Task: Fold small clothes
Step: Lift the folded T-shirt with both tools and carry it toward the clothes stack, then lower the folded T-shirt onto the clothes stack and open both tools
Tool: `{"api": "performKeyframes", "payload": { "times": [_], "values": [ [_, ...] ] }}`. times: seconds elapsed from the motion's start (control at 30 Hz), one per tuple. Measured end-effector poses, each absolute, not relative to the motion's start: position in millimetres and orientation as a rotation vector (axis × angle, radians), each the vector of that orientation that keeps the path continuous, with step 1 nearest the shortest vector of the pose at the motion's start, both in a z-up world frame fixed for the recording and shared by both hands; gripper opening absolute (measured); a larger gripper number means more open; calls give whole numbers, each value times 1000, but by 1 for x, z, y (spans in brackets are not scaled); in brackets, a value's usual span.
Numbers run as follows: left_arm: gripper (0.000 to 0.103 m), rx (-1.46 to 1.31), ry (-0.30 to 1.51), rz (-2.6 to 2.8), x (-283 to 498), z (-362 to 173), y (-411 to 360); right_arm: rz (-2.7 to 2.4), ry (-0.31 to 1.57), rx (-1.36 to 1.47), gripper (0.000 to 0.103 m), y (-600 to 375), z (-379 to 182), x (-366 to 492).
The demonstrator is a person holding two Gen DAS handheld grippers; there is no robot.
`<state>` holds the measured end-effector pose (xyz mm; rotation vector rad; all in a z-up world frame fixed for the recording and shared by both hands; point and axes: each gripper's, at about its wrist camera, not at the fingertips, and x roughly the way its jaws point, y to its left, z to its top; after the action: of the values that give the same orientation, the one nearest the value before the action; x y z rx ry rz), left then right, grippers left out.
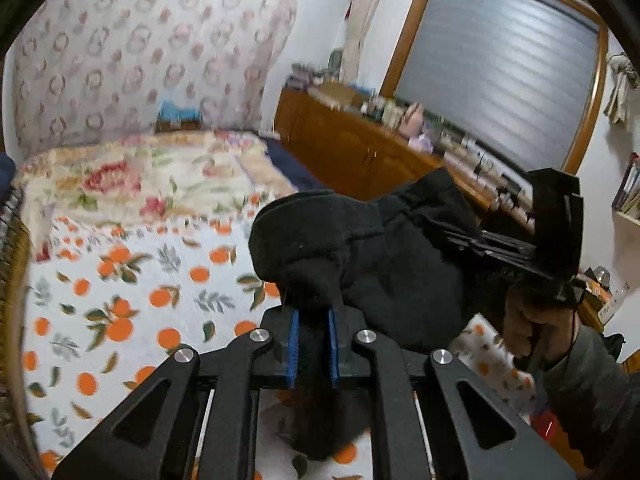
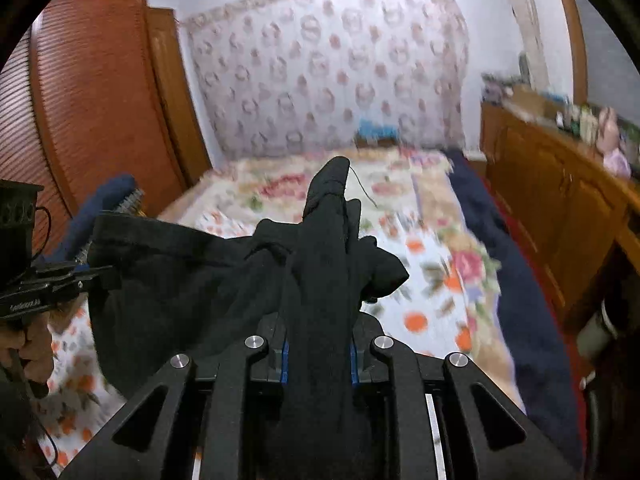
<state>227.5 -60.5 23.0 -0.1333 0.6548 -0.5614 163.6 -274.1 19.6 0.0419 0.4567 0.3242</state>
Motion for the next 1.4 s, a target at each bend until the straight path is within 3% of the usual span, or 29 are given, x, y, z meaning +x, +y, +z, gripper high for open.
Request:
{"api": "performKeyframes", "payload": {
  "times": [0.2,0.53,0.8,1.07,1.17,1.23,1.3,1.4],
  "values": [
    [12,-136,532,-482,189,63,-14,396,354,-10,20,-229,53,154],
    [12,-214,380,-185,138,87,111,616,214,-167,20,-104,114,186],
    [12,-331,341,13,116,63,183,788,166,-331,20,26,149,272],
    [12,-399,418,115,111,16,213,876,304,-447,22,128,119,371],
    [12,-402,446,132,113,7,217,865,370,-449,30,148,115,396],
    [12,-386,458,142,107,5,210,824,389,-419,51,148,119,411],
    [12,-373,457,147,106,7,210,799,359,-369,59,135,126,422],
    [12,-359,462,152,109,5,212,784,337,-344,61,114,129,428]
  ]
}}
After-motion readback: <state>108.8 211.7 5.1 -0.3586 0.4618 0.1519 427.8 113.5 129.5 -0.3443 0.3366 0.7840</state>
